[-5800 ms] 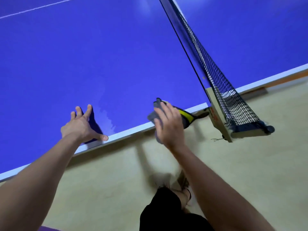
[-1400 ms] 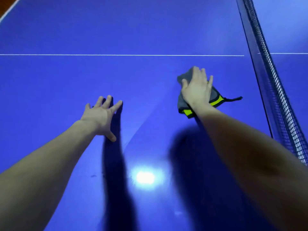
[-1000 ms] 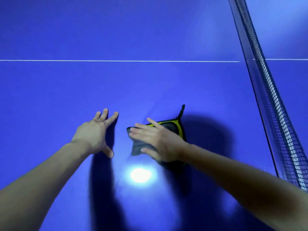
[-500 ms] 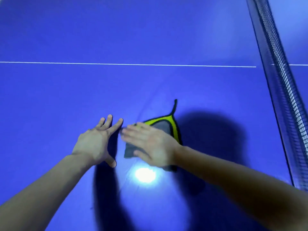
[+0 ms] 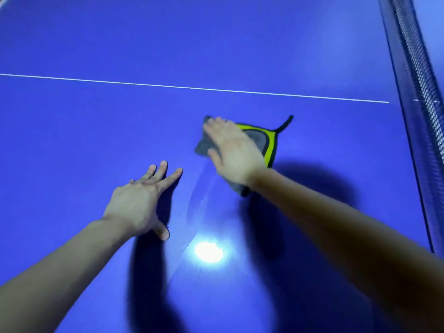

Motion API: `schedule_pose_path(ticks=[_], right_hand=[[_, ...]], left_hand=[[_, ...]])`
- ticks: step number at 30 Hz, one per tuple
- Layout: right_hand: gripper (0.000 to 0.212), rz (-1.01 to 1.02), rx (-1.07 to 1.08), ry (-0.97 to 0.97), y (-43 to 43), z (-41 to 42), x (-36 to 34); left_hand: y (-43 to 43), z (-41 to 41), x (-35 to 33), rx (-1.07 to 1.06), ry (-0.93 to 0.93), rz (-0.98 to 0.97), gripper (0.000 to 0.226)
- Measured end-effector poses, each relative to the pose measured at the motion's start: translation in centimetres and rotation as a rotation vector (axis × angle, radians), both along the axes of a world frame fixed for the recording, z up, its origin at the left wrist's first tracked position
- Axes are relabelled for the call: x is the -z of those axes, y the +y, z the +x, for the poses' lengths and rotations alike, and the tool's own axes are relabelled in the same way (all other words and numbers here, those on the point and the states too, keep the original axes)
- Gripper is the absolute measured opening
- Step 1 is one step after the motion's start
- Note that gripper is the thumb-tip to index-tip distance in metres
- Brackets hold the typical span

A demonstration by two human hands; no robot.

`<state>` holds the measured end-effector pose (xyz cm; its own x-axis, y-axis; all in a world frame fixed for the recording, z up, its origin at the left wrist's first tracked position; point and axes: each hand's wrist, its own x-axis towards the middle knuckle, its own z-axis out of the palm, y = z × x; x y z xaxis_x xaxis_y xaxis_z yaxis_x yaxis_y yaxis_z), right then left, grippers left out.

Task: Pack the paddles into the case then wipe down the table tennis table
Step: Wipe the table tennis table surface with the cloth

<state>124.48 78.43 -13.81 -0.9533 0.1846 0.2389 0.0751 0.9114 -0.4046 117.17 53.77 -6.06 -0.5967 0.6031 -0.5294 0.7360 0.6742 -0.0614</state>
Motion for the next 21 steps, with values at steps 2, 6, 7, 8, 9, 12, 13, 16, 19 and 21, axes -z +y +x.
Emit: schedule_pose_path(ticks=[2,6,7,8,9,12,13,16,19,21], right_hand=[[0.064,-0.033,-0.402,-0.063,-3.4,3.4,-0.3],[0.062,0.012,-0.331,-0.089,4.4,1.1,0.2],[0.060,0.010,-0.105,-0.064,7.5,-0.7,0.2],[0.058,-0.003,0.142,-0.052,10.4,-2.4,0.0],[0.058,-0.025,0.371,-0.066,12.7,-3.6,0.0],[0.066,0.027,0.662,-0.123,12.2,-5.9,0.2],[0.069,0.065,0.618,-0.107,10.3,-5.5,0.4],[0.078,0.119,0.250,-0.035,2.3,-0.3,0.3],[0.078,0.118,-0.267,-0.109,-3.2,7.4,-1.1],[0.068,0.085,-0.522,-0.158,-2.8,9.5,-1.5]], left_hand=[[0.2,0.1,-0.2,-0.005,-0.005,-0.011,0.169],[0.4,0.2,-0.6,0.013,-0.012,-0.017,0.164],[0.3,0.3,-0.7,0.018,-0.012,-0.020,0.163],[0.3,0.4,-0.9,0.019,-0.009,-0.021,0.162],[0.3,0.5,-0.9,0.016,-0.006,-0.019,0.162],[0.4,0.5,-1.0,0.004,-0.007,-0.019,0.161],[0.5,0.6,-0.9,0.004,-0.017,-0.027,0.161],[0.5,0.5,-1.0,-0.013,-0.021,-0.009,0.162],[0.8,0.8,-1.6,-0.019,-0.034,-0.007,0.162],[1.1,1.1,-2.0,-0.019,-0.032,-0.012,0.159]])
